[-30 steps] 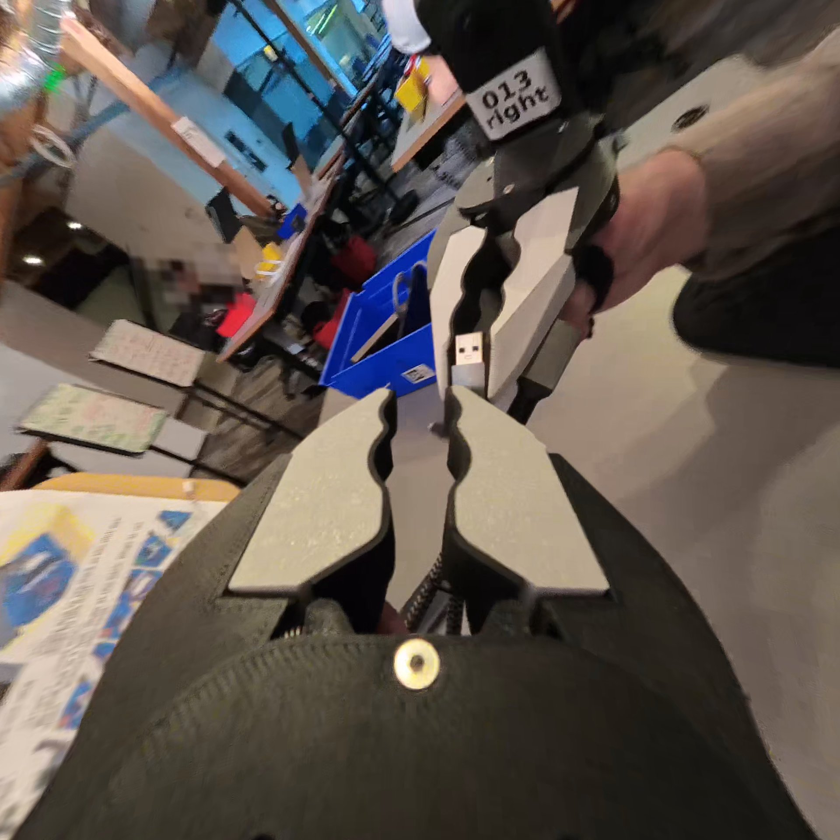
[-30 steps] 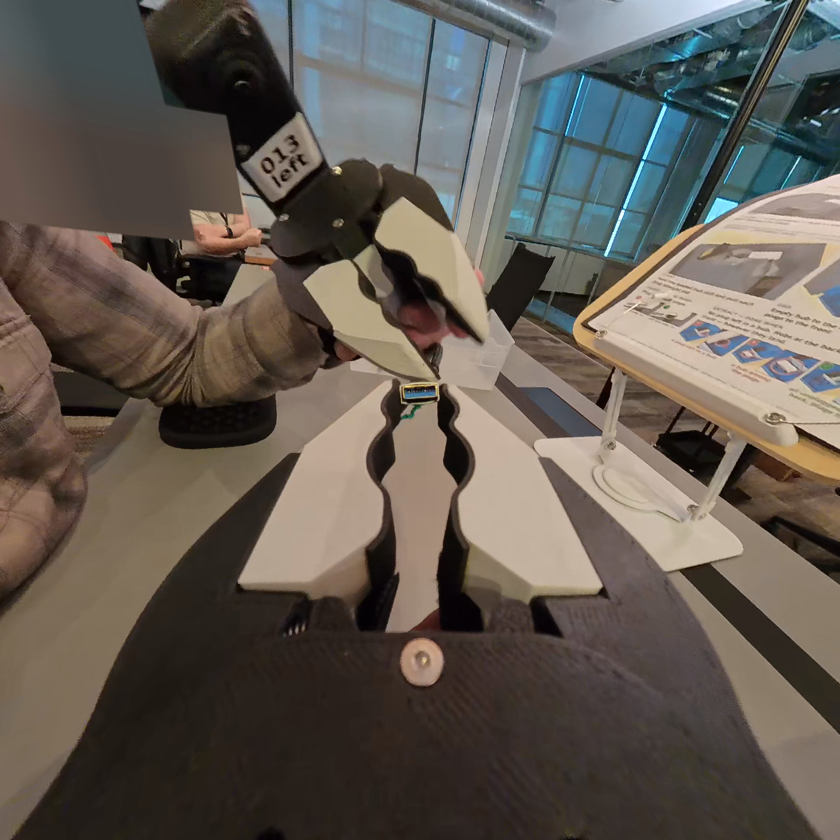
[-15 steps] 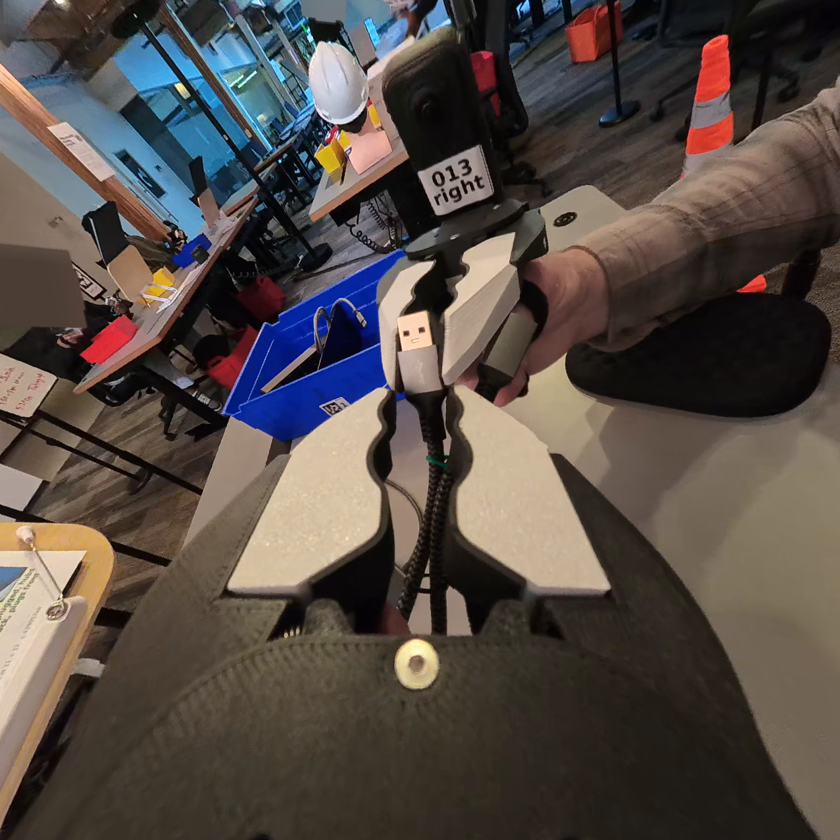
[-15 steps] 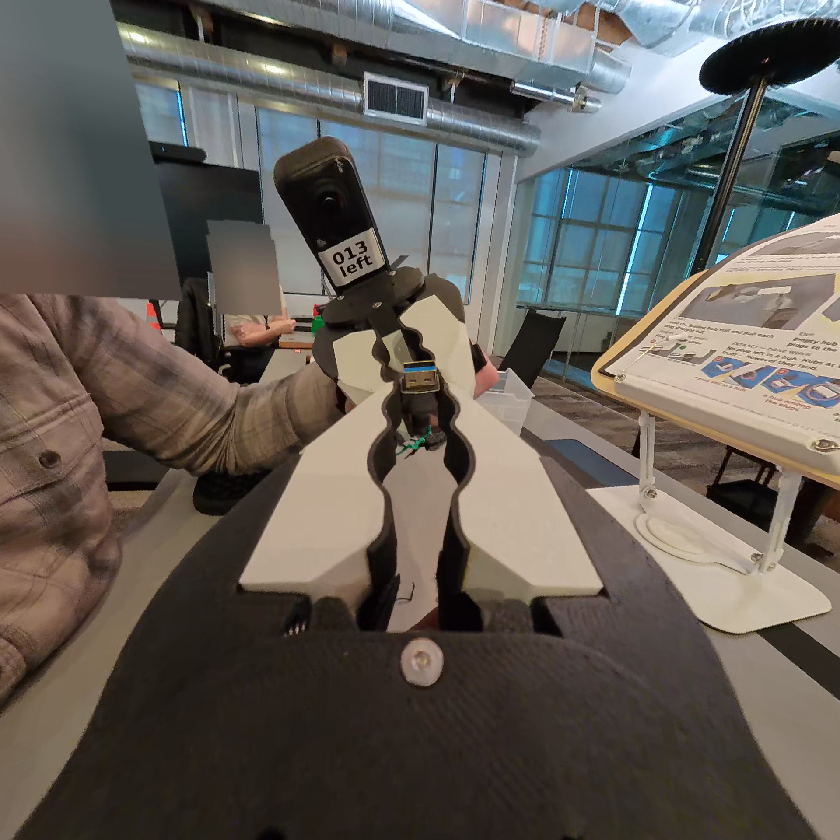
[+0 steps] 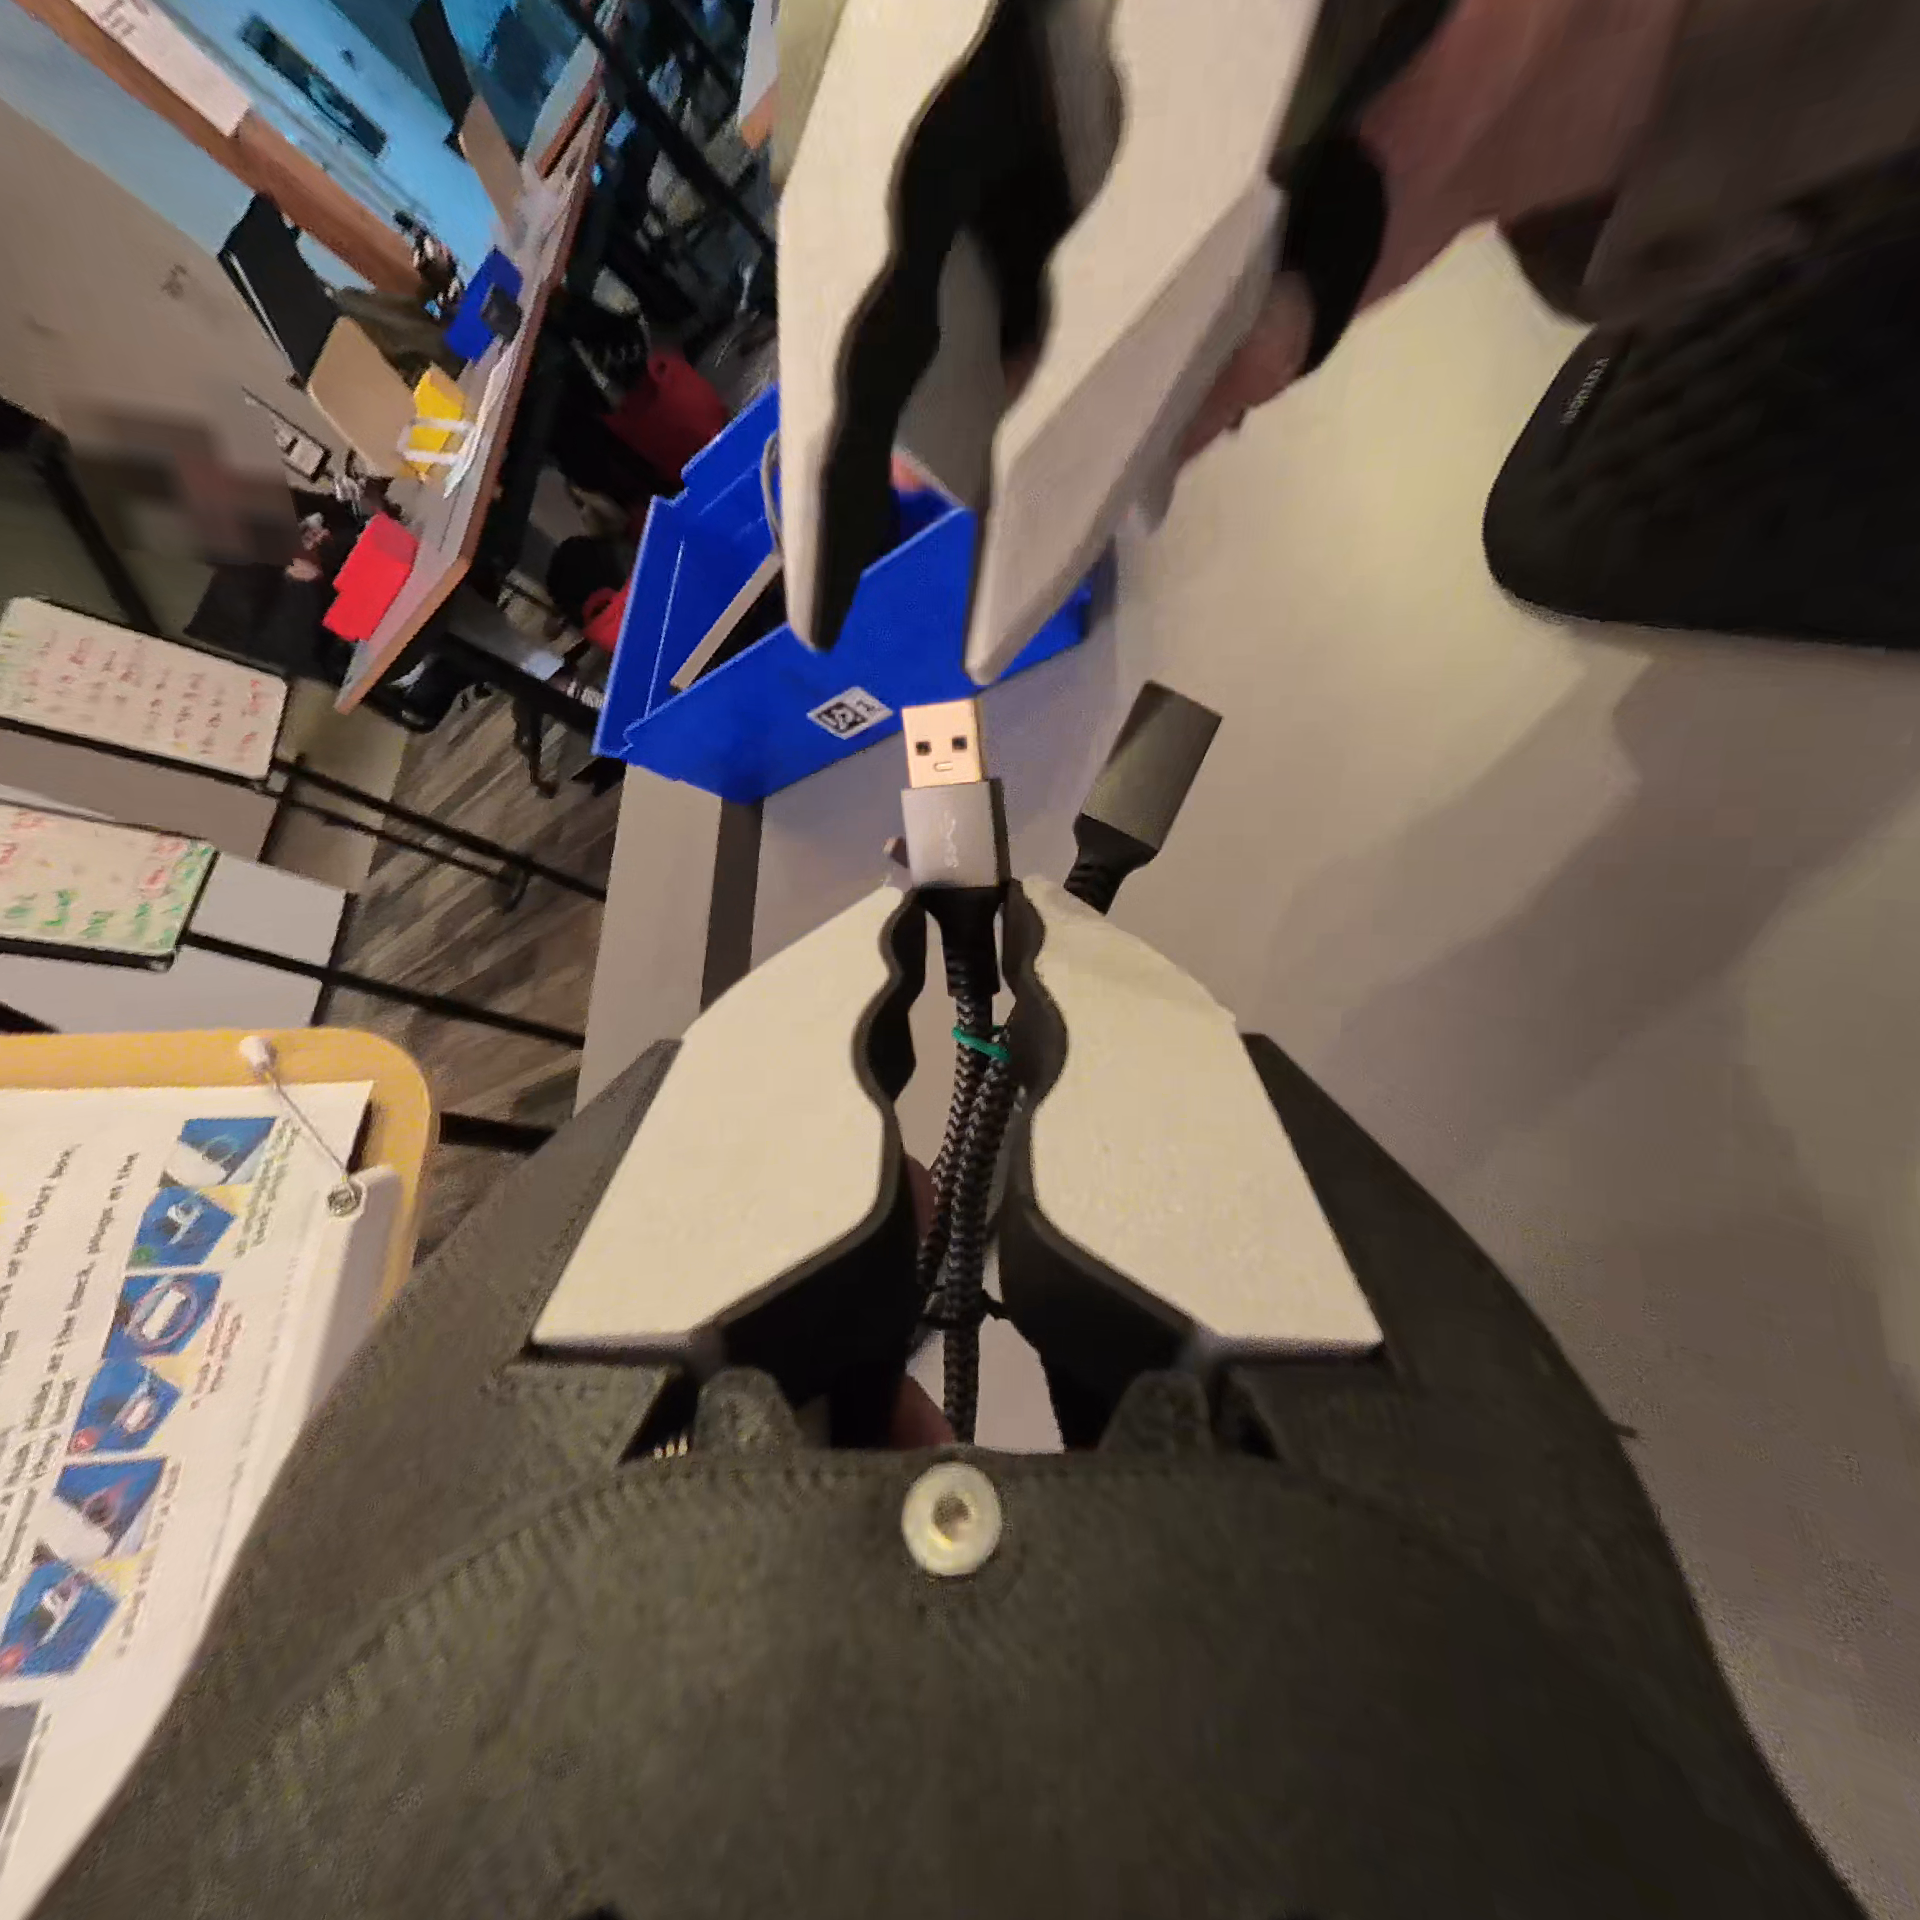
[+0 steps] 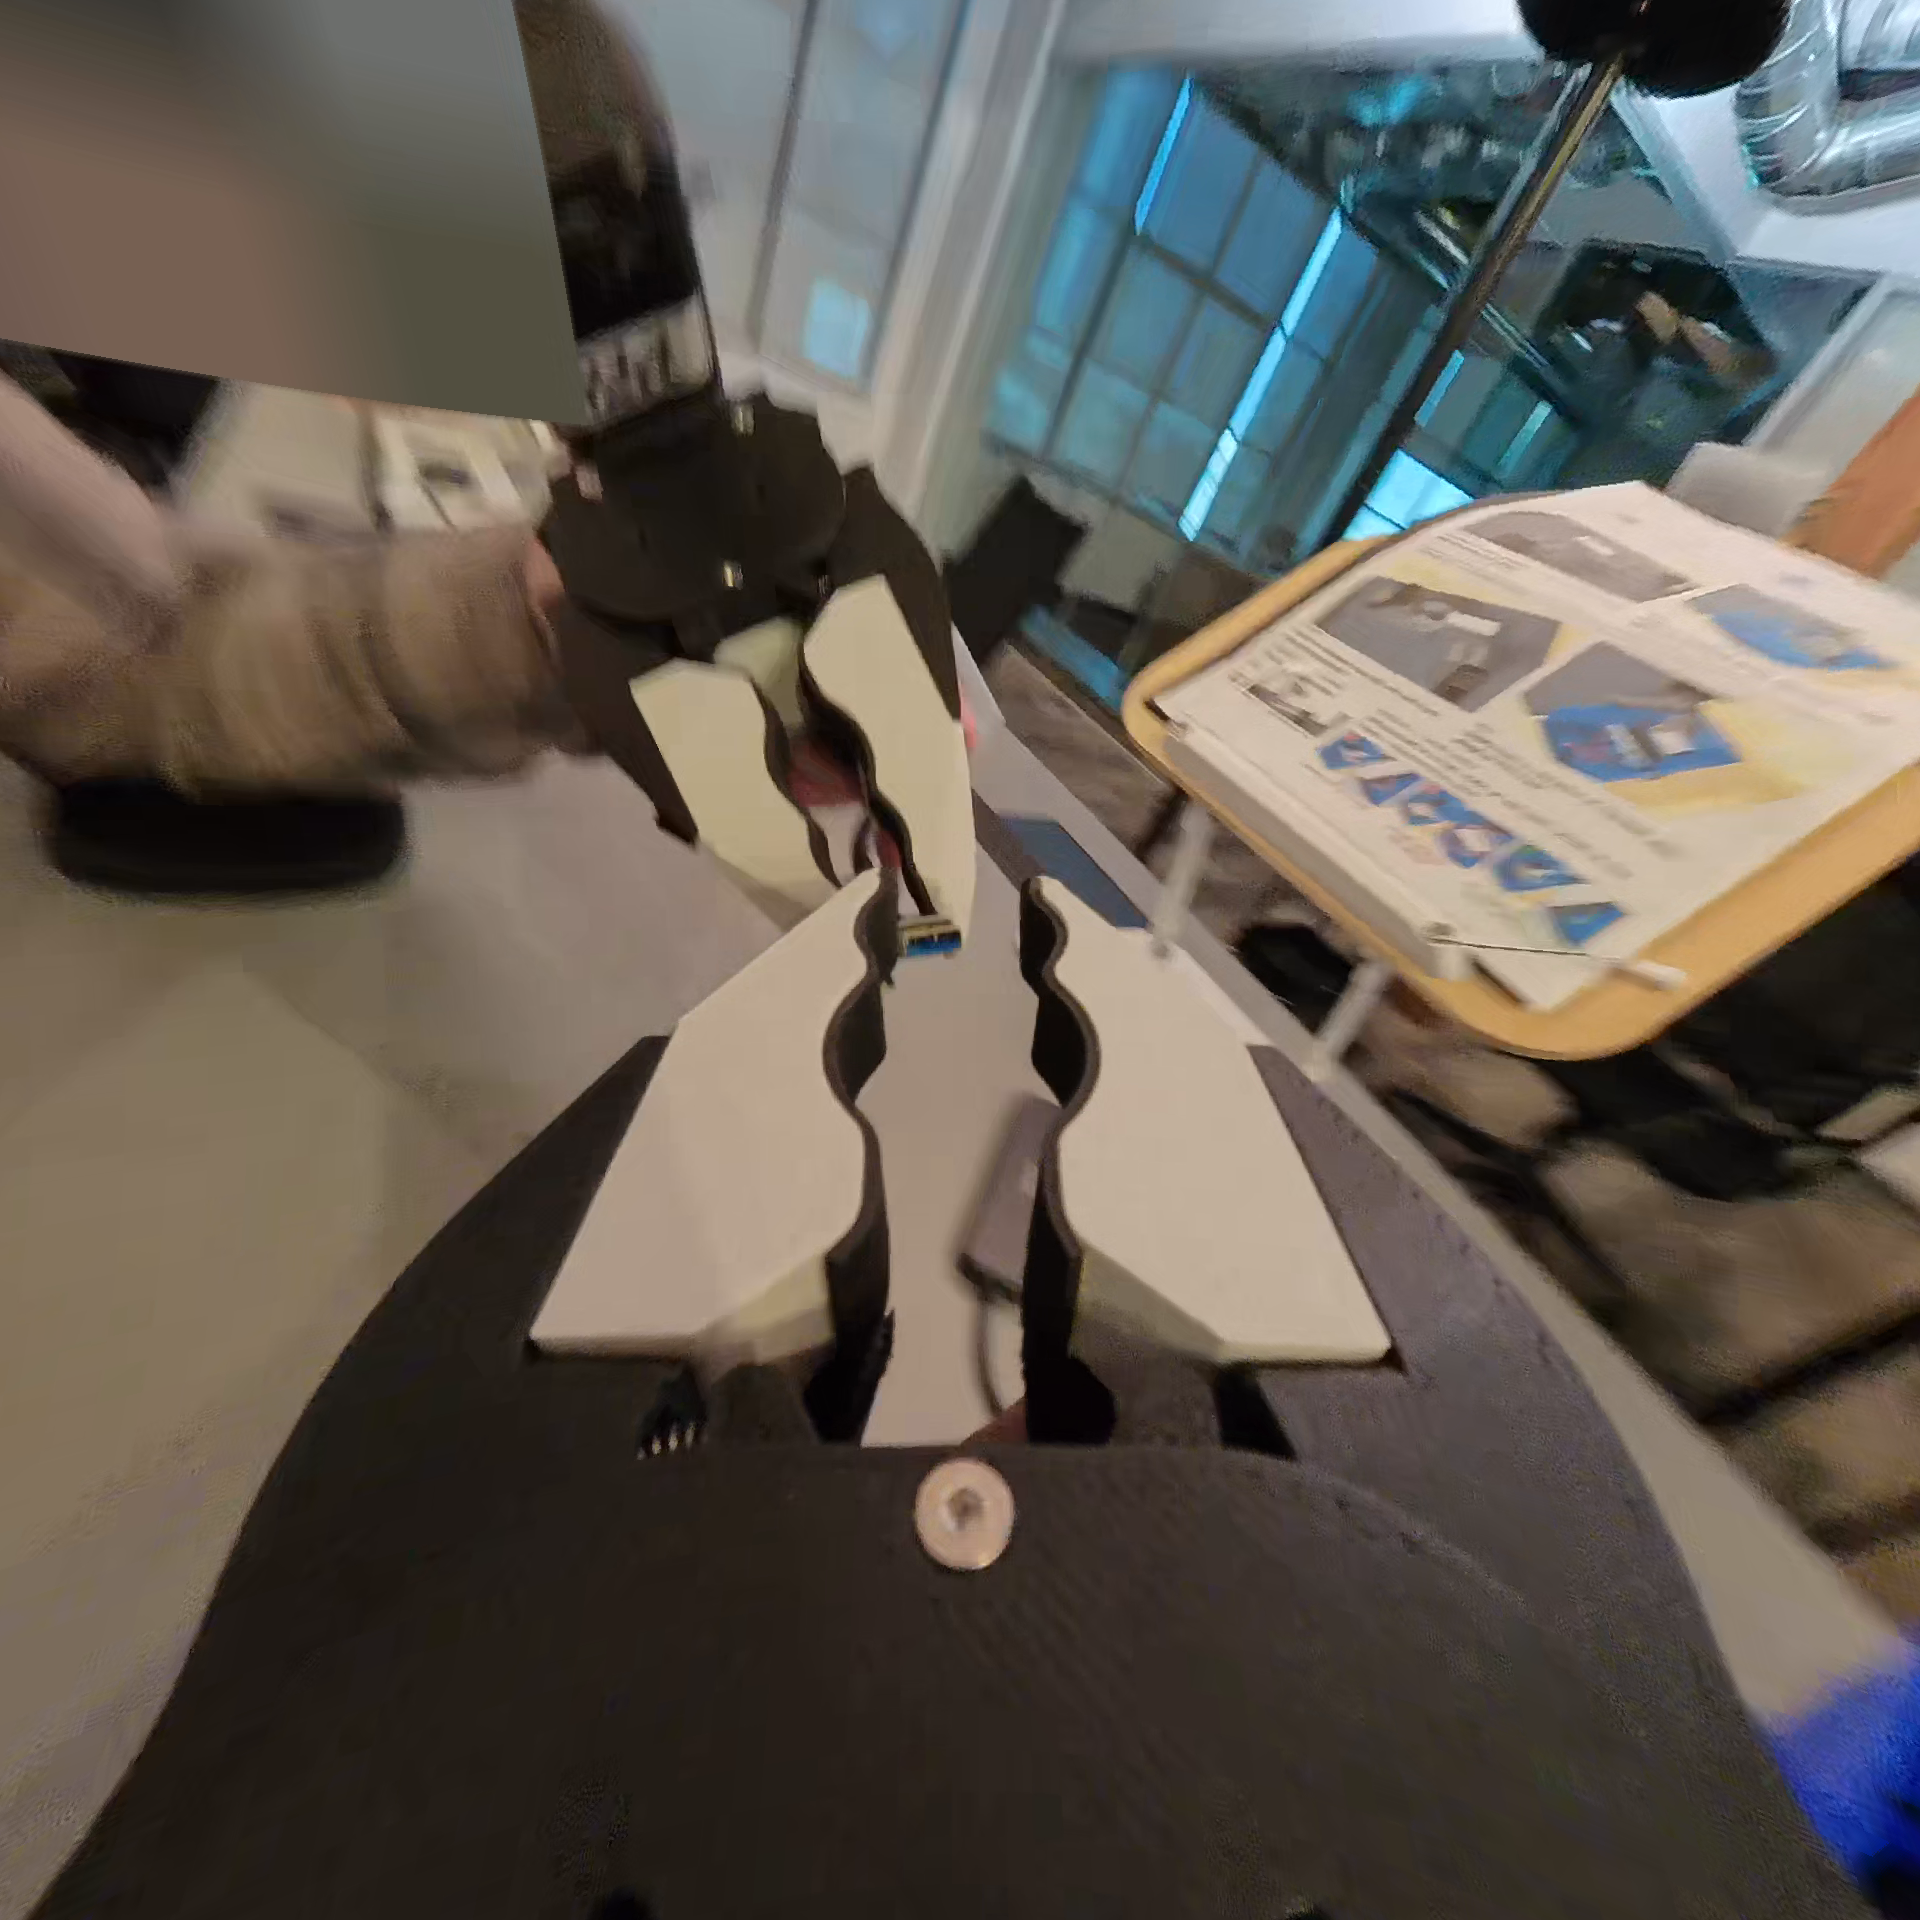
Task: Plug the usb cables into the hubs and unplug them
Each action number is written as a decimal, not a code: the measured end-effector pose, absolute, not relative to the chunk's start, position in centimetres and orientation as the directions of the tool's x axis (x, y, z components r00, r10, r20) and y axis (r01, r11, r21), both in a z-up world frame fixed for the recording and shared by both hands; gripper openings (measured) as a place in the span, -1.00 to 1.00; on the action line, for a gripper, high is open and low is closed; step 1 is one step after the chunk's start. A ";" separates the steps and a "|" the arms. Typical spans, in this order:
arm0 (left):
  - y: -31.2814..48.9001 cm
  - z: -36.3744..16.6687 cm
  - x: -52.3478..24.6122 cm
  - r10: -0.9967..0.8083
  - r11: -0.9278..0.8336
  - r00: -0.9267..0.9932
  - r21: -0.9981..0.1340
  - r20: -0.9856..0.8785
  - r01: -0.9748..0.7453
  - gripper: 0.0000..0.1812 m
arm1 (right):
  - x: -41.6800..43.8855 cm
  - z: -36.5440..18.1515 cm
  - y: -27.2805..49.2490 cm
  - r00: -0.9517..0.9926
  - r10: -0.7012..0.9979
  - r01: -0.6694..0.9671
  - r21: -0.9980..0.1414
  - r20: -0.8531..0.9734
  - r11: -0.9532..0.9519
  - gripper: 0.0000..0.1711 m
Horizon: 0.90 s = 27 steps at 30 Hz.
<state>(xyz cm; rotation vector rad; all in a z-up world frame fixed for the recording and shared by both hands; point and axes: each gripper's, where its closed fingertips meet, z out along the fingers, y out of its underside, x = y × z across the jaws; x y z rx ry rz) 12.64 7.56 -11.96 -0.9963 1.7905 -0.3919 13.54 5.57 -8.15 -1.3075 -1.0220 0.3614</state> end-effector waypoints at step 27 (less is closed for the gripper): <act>7.6 -11.0 11.5 -0.915 0.397 -0.144 -0.776 -0.377 -0.491 -0.51 | 12.8 -10.2 7.3 0.008 0.002 0.942 -0.008 1.000 0.335 -0.97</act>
